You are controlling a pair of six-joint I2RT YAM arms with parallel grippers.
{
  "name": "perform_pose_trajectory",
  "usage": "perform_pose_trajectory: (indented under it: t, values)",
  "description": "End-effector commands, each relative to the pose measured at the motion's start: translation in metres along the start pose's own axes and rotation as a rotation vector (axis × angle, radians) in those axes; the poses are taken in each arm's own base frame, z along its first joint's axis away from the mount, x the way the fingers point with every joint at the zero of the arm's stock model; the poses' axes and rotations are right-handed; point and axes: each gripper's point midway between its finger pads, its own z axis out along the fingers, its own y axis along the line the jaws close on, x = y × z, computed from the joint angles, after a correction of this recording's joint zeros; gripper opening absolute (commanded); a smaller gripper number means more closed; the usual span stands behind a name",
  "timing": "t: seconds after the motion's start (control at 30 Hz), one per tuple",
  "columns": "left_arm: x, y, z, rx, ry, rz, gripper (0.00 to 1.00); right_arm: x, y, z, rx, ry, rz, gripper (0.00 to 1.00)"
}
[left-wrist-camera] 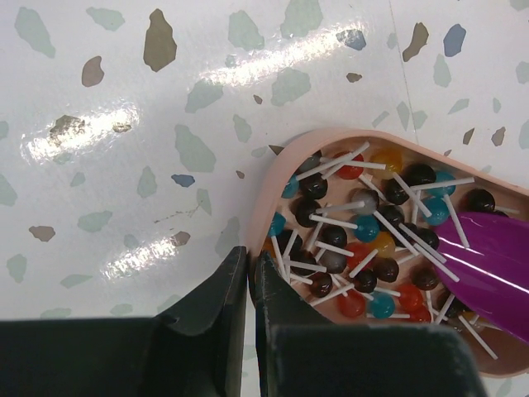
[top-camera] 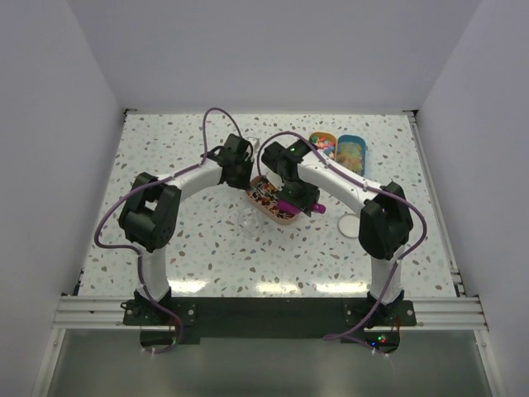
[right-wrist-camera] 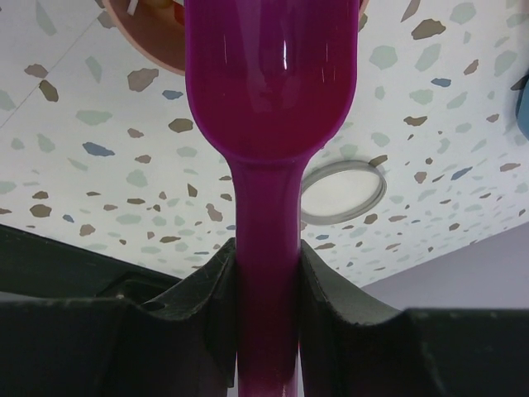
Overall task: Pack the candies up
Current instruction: Scoop the fake candies from the storage box.
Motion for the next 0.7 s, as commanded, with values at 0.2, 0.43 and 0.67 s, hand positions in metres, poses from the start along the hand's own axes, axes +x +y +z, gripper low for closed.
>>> perform_pose_trajectory:
  t: [0.2, 0.43, 0.67]
  values:
    - [-0.013, -0.015, -0.014, 0.076, -0.051, -0.032, 0.00, -0.019, 0.011, 0.003, -0.059, -0.023, 0.029, 0.00]
    - [-0.013, -0.016, -0.016, 0.079, -0.052, -0.036, 0.00, -0.038, 0.005, 0.005, -0.027, -0.075, 0.065, 0.00]
    - [-0.016, -0.008, -0.017, 0.037, -0.063, -0.031, 0.00, -0.021, -0.001, -0.012, 0.000, -0.051, 0.065, 0.00]
